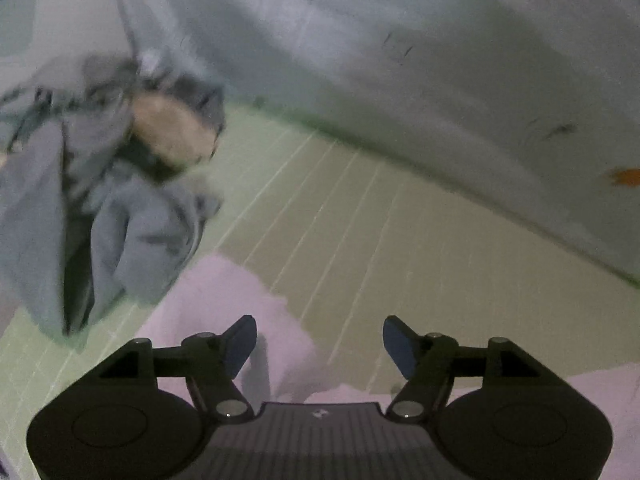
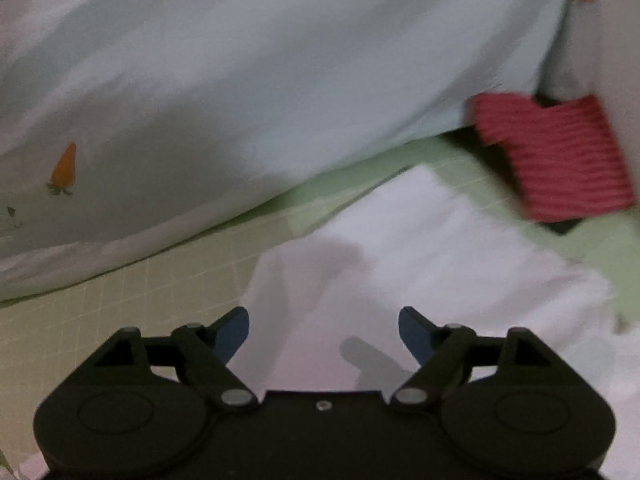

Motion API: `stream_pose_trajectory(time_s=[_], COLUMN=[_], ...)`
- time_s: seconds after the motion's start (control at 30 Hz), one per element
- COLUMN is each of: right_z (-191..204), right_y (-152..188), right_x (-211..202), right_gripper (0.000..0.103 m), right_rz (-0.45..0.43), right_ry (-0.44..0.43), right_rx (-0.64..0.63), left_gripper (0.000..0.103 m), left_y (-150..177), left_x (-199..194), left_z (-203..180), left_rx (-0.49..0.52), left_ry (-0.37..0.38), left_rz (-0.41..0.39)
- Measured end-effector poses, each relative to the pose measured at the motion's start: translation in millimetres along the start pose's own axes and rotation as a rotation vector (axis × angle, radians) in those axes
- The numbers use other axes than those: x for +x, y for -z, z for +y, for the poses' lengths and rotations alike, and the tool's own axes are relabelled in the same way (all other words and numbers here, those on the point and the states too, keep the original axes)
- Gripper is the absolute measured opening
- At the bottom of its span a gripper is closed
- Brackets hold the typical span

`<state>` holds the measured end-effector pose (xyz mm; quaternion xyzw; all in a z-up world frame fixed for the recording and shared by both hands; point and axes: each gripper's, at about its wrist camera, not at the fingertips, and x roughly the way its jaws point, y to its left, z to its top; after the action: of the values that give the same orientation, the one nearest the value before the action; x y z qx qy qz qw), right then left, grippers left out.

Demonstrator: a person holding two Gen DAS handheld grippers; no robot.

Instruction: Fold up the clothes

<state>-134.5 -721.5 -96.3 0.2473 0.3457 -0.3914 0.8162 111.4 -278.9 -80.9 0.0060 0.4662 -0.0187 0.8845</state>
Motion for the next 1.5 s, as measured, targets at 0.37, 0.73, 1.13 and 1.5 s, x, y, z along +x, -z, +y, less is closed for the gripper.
stream_pose_trajectory(time_s=[0.37, 0.73, 1.13, 1.5], right_z=[28.3, 7.4, 15.8, -8.6], right_y=[-3.2, -34.5, -74.1, 35.6], right_x=[86.6, 13.4, 4.0, -12.6], right_gripper=[0.072, 0.003, 0.063, 0.068], right_rz=[0.138, -0.142, -0.276, -0.009], right_ry=[0.04, -0.079, 0.013, 0.0], right_rx=[0.013, 0.116, 0.068, 0.056], left_gripper=[0.08, 0.016, 0.085, 0.085], left_y=[19.1, -0.5, -28.2, 62.5], left_x=[47.3, 7.2, -15.8, -3.0], left_z=[77.2, 84.3, 53.4, 146.8], left_rx=[-0.297, -0.437, -0.173, -0.372], left_ry=[-0.132, 0.091, -0.005, -0.283], left_rz=[0.196, 0.037, -0.174, 0.077])
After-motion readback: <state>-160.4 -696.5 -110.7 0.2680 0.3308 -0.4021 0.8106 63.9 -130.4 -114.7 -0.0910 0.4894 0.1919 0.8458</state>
